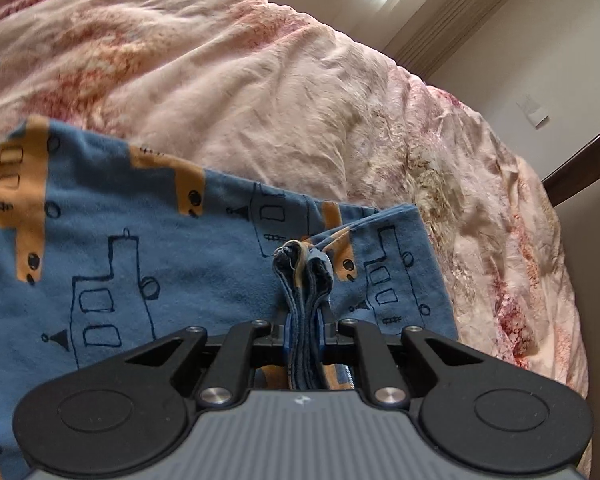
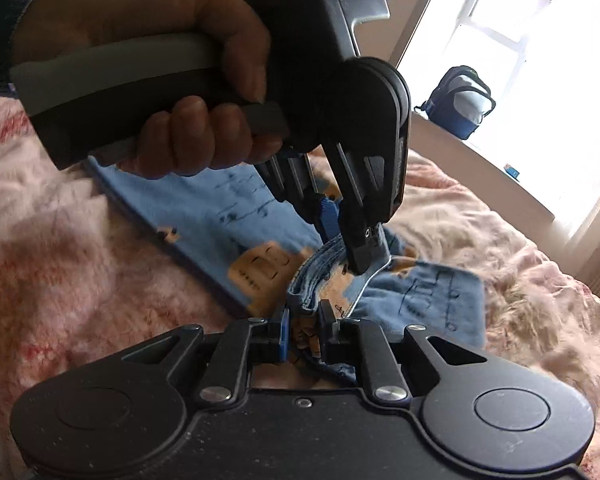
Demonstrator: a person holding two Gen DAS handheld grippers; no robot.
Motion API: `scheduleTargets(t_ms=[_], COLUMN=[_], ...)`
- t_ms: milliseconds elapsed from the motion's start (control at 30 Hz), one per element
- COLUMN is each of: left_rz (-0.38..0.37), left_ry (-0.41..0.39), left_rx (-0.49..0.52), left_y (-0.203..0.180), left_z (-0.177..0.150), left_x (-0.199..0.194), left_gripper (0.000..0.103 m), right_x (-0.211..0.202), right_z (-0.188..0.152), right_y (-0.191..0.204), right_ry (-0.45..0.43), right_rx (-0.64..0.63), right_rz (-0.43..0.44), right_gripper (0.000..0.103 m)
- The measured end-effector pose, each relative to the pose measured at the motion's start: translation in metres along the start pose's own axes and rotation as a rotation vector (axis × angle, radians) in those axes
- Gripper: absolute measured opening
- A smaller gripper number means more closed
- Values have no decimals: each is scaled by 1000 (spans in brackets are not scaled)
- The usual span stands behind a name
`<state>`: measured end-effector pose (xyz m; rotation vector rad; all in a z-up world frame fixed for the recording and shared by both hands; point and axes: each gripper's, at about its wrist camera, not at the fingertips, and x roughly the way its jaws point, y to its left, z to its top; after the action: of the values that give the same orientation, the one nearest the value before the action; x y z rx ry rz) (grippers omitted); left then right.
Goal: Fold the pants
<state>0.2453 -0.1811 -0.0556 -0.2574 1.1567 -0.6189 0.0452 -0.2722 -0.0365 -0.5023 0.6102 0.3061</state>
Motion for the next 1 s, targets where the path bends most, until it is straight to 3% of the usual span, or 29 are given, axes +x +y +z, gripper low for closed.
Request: scheduleTargets(t_ms=[233,867,1000], left_rz=[-35,-16,-23], left_ry=[-17,-19,-13], left_rx=[-24,9,14], left_y=[11,5,1], left_z=[-6,-6,0], left_x=[5,4,-2], left_gripper=[13,13,11], right_x=[7,7,2], right_z=[-5,-11,-8], right_y=[5,6,1], right_ry=[13,-5,-19], right_rx=[-13,-19,38], right_rz=[-12,-16,-19], right_gripper=[16,17,16])
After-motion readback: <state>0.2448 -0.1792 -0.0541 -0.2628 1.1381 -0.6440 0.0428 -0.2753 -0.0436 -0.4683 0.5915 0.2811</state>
